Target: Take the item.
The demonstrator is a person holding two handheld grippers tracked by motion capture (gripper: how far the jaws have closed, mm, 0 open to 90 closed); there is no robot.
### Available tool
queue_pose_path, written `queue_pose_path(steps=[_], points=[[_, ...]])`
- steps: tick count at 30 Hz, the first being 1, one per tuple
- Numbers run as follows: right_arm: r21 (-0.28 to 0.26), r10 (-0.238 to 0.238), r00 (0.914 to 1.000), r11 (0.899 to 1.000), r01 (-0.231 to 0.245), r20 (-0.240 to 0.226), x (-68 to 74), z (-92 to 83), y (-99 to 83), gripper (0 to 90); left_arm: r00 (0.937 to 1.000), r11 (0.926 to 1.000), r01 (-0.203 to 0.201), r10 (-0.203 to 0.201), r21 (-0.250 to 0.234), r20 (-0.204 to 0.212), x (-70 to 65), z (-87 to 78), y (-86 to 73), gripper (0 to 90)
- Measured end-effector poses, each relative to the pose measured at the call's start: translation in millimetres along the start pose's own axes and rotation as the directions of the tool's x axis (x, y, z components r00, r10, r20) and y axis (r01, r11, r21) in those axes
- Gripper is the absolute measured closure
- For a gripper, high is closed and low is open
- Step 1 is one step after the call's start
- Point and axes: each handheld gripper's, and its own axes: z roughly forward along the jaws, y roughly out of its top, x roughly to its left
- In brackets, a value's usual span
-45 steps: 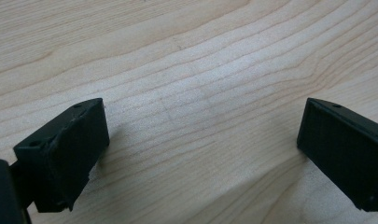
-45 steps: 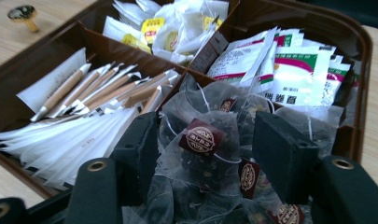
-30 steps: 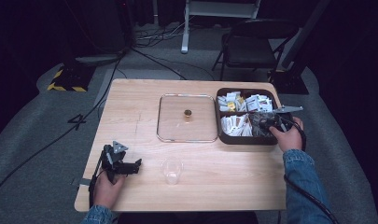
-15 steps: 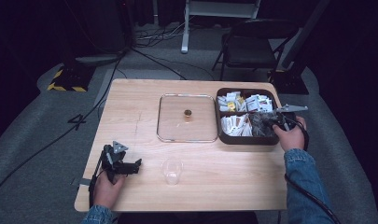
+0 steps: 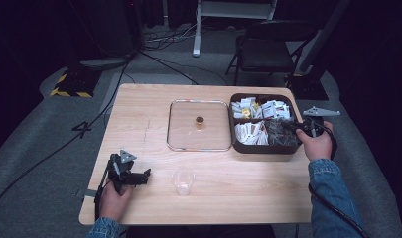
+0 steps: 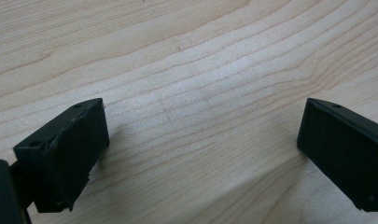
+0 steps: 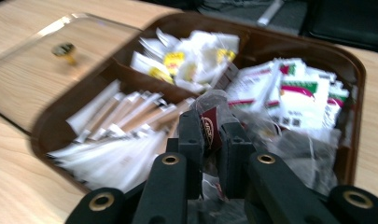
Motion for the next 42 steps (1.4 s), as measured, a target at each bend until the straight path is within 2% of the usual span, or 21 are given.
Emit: queue_pose_path(steps=[1, 3, 4, 14, 16, 18, 19, 21, 23, 25, 26, 28, 29, 30, 33, 34, 35, 37, 39, 40, 42], points=[[-0.021, 0.006, 0.9994, 1.0, -0.006, -0.034, 4.3, -3.5, 3.6, 82.1, 1.0, 1.0, -0.002, 0.002, 0.0, 0.0, 0.1, 0.1, 0.1, 2.5], [-0.028, 0.005, 0.9991, 1.0, -0.006, -0.043, 6.1, -4.6, 4.8, 82.1, 1.0, 1.0, -0.002, 0.002, -0.001, 0.0, 0.1, 0.4, 0.4, 2.5], [-0.047, 0.0, 0.9981, 0.999, -0.003, -0.061, 11.4, -7.7, 8.4, 82.1, 1.0, 1.0, -0.005, 0.005, -0.001, 0.001, 0.3, 0.5, 0.7, 2.5], [-0.078, -0.007, 0.9953, 0.997, 0.0, -0.096, 34.3, -15.4, 23.0, 82.0, 1.0, 1.0, 0.0, 0.0, -0.004, 0.003, -0.1, 0.9, 0.8, 2.5], [-0.084, -0.016, 0.9943, 0.996, 0.007, -0.106, 45.3, -17.9, 28.0, 82.0, 1.0, 1.0, -0.001, 0.001, -0.004, 0.001, -0.1, 0.9, 0.8, 2.5], [-0.083, -0.019, 0.9942, 0.997, 0.011, -0.106, 47.8, -18.4, 29.0, 82.0, 1.0, 1.0, -0.001, 0.001, -0.004, 0.001, -0.1, 0.9, 0.8, 2.5], [-0.082, -0.026, 0.9931, 0.997, 0.017, -0.114, 55.7, -19.5, 31.5, 81.9, 1.0, 1.0, -0.001, 0.001, -0.004, 0.001, -0.1, 0.8, 0.7, 2.5], [-0.082, -0.03, 0.9923, 0.996, 0.02, -0.12, 58.3, -19.6, 32.2, 81.9, 1.0, 1.0, -0.003, 0.003, -0.002, 0.001, 0.0, 0.6, 0.6, 2.5], [-0.078, -0.053, 0.9883, 0.996, 0.042, -0.143, 70.4, -20.1, 35.0, 81.9, 1.0, 1.0, -0.004, 0.004, -0.002, -0.002, 0.0, 0.3, 0.3, 2.5], [-0.077, -0.062, 0.9867, 0.996, 0.051, -0.15, 74.8, -20.3, 36.2, 81.8, 1.0, 1.0, 0.0, 0.0, -0.004, -0.002, -0.3, -0.3, -0.8, 2.5], [-0.08, -0.08, 0.9818, 0.995, 0.067, -0.172, 85.5, -20.9, 39.7, 81.8, 1.0, 1.0, -0.001, 0.001, -0.005, -0.002, -0.3, -0.6, -1.2, 2.5], [-0.082, -0.087, 0.9799, 0.994, 0.073, -0.18, 89.3, -21.1, 41.0, 81.8, 1.0, 1.0, -0.001, 0.001, -0.003, -0.004, -0.4, -1.2, -1.6, 2.5], [-0.088, -0.108, 0.9725, 0.992, 0.091, -0.206, 101.4, -20.9, 44.7, 81.8, 1.0, 1.0, 0.0, 0.0, -0.004, -0.003, -0.5, -1.3, -1.9, 2.5], [-0.088, -0.108, 0.9725, 0.992, 0.091, -0.206, 101.4, -20.9, 44.7, 81.8, 1.0, 1.0, 0.0, 0.0, -0.004, -0.003, -0.5, -1.3, -1.9, 2.5], [-0.088, -0.139, 0.9582, 0.989, 0.121, -0.25, 122.0, -19.5, 50.4, 81.7, 1.0, 1.0, -0.002, 0.002, -0.004, -0.002, -0.4, -1.4, -1.9, 2.5], [-0.088, -0.139, 0.9582, 0.989, 0.121, -0.25, 122.0, -19.5, 50.4, 81.7, 1.0, 1.0, -0.002, 0.002, -0.004, -0.002, -0.4, -1.4, -1.9, 2.5], [-0.089, -0.145, 0.9545, 0.988, 0.126, -0.261, 128.0, -19.2, 51.8, 81.7, 1.0, 1.0, 0.0, 0.0, -0.006, -0.001, -0.5, -1.3, -2.0, 2.5], [-0.093, -0.166, 0.9408, 0.985, 0.145, -0.295, 146.7, -19.0, 55.6, 81.8, 1.0, 1.0, 0.001, -0.001, -0.004, 0.0, -0.5, -1.3, -1.8, 2.4], [-0.095, -0.17, 0.9379, 0.984, 0.148, -0.303, 151.0, -18.8, 56.3, 81.7, 1.0, 1.0, -0.002, 0.002, -0.004, -0.001, -0.2, -1.2, -1.7, 2.4], [-0.096, -0.18, 0.9296, 0.983, 0.157, -0.322, 161.9, -18.7, 58.1, 81.7, 1.0, 1.0, -0.002, 0.002, -0.002, -0.001, -0.2, -1.1, -1.4, 2.4], [-0.096, -0.186, 0.9262, 0.982, 0.164, -0.328, 166.9, -18.7, 58.9, 81.7, 1.0, 1.0, -0.001, 0.001, -0.004, 0.001, -0.3, -0.8, -1.3, 2.3]])
